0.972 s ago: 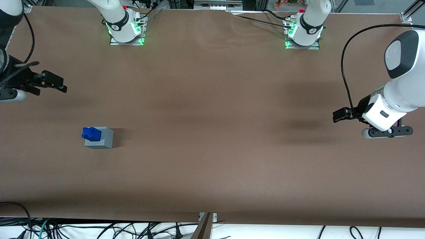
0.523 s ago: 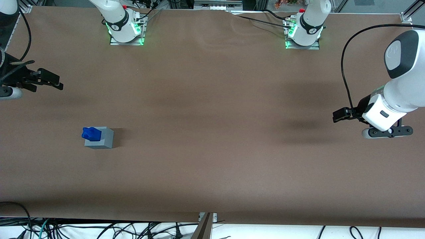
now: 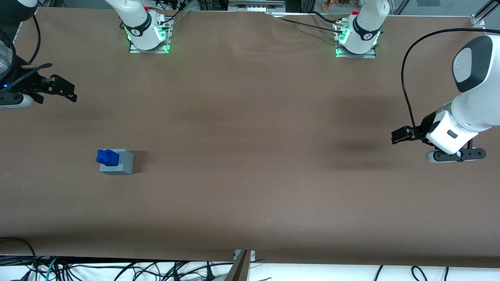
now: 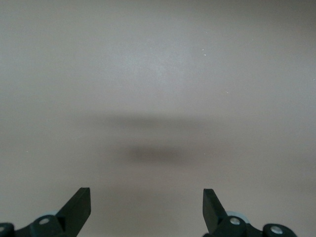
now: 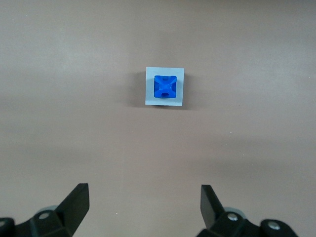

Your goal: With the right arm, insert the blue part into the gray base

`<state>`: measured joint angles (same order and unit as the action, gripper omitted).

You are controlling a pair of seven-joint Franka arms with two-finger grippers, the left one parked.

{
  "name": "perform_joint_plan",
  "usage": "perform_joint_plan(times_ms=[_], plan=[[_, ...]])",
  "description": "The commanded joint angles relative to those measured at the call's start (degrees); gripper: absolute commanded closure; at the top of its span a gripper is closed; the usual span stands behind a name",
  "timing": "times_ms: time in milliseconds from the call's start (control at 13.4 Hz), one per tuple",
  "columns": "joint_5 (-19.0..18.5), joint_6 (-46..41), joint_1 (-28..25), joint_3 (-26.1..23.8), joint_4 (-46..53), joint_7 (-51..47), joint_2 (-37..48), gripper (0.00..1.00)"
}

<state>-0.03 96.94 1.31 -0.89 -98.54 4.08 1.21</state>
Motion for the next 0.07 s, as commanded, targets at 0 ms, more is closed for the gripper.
perform_joint_plan(times_ms=[0], plan=[[-0.32, 1.24, 0.10, -0.25, -1.21, -0.65, 0.64, 0.00]])
